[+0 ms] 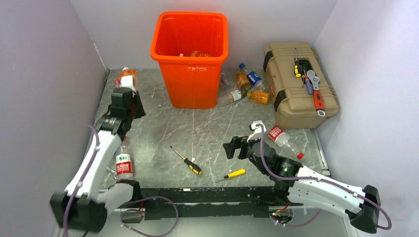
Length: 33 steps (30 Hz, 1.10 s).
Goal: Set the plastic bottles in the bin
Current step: Pick up the plastic bottle at the center of the board.
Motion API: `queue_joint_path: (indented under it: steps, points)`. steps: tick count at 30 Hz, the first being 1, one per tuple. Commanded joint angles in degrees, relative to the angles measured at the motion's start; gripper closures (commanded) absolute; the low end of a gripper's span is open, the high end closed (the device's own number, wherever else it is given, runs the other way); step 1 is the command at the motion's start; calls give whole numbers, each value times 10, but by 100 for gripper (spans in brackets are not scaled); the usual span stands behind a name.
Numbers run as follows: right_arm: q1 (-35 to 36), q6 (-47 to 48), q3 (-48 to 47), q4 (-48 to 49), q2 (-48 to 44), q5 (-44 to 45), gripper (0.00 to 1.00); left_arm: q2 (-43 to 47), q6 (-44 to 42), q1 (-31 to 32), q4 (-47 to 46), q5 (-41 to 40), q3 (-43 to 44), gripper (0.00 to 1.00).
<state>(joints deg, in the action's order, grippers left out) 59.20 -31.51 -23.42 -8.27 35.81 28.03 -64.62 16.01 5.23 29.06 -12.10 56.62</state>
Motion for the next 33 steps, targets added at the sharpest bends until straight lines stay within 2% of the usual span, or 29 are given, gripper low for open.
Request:
queue_joint_path:
  steps: [1,4,7,11,14,16,20,24,27,33]
  points:
    - [1,10,-50,-20,21,15,1,122,15,47,17,-21,24,92]
    - [1,14,-63,-36,31,12,1,208,10,48,-14,25,10,100]
    - [1,18,-72,-50,29,15,1,266,-19,48,-94,168,-12,100]
    - [1,20,-66,-51,18,26,1,252,-19,48,-168,389,17,100]
    - [1,31,-71,-44,16,13,1,231,-11,48,-257,561,24,100]
    - [1,42,-77,-33,13,-12,1,210,-22,78,-285,640,29,100]
    - [1,60,-99,1,-7,-94,1,147,-66,148,-286,720,19,100]
    - [1,75,-133,41,-35,-156,0,111,-23,167,-399,795,-49,100]
    - [1,98,-150,88,-51,-194,0,113,28,181,-493,805,-103,100]
    - [1,99,-166,193,-37,-200,0,144,-59,230,-437,779,-125,100]
